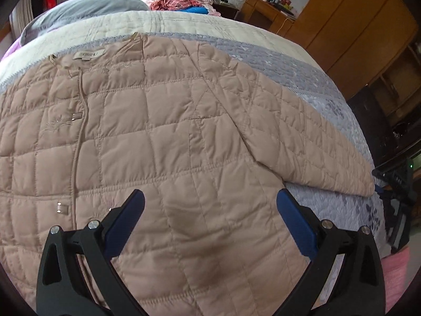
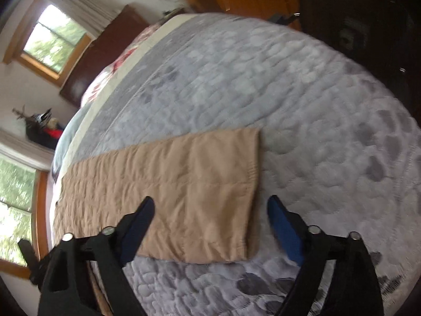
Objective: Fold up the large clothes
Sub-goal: 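Grasp a coat sleeve with the right gripper and fold it across the coat body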
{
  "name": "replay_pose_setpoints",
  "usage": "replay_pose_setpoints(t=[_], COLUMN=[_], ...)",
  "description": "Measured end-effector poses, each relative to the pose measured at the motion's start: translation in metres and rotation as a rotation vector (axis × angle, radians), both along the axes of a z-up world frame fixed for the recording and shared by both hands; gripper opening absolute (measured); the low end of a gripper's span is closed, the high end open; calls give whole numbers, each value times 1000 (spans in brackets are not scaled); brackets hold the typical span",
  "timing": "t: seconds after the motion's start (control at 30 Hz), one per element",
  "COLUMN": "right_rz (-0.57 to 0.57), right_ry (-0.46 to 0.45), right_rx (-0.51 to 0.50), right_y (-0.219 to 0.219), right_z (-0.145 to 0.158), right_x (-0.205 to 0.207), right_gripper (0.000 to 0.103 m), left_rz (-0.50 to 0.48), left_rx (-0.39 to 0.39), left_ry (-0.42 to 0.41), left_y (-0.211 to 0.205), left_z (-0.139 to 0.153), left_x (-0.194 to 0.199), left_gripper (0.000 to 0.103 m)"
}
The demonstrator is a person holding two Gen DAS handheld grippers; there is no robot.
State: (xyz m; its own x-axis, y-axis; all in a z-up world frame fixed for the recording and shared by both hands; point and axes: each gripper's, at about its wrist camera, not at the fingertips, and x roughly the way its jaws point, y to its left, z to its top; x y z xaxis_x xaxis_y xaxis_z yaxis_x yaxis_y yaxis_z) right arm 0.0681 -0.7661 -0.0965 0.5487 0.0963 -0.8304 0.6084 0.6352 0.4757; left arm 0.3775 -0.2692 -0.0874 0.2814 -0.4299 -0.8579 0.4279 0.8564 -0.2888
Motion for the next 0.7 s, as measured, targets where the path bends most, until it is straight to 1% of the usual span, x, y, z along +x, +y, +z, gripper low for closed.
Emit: replay_pose_setpoints(t=[0.03,0.07,0.1,0.13,0.17,0.2,0.23,0.27,0.3,0.33,0.4,0.53,0.63,0.7], right_rz=[3,-3,-18,-32,-39,-47,-51,-48,-43,-49,-32,45,130,185], right_ry=[3,14,29,26,36,56,70,65,35,11,-4,-142,-187,-195], right_rx=[0,1,-10,-37,-51,-72,-93,-86,-40,-8,-44,-39,-67,-77], right_y=[1,1,2,4,4,5,6,6,6,8,13,45,78,104], right_z=[-3,-7,-11,-9,-9,-7,-5,-5,-5,-3,6,44,69,78], right_x=[3,7,9,9,10,11,11,12,11,11,17,33,59,82], right_gripper=[81,76,72,68,59,43,33,13,7,7,7,7,7,7], left_rz=[5,11,16,21,25,27,31,34,33,32,29,33,52,56], left_rx=[-4,-11,-17,-23,-30,-35,-36,-41,-49,-54,-66,-110,-119,-122], left_ry=[6,13,18,23,34,41,44,45,45,42,39,58,57,49], left_y=[1,2,3,4,6,9,11,13,15,16,19,31,42,48], left_z=[-3,-6,-9,-11,-15,-17,-19,-21,-22,-22,-20,-18,-17,-15], left_x=[2,5,7,8,10,12,13,14,14,14,14,18,20,20], left_gripper=[99,99,97,93,90,82,78,77,76,74,70,60,57,57])
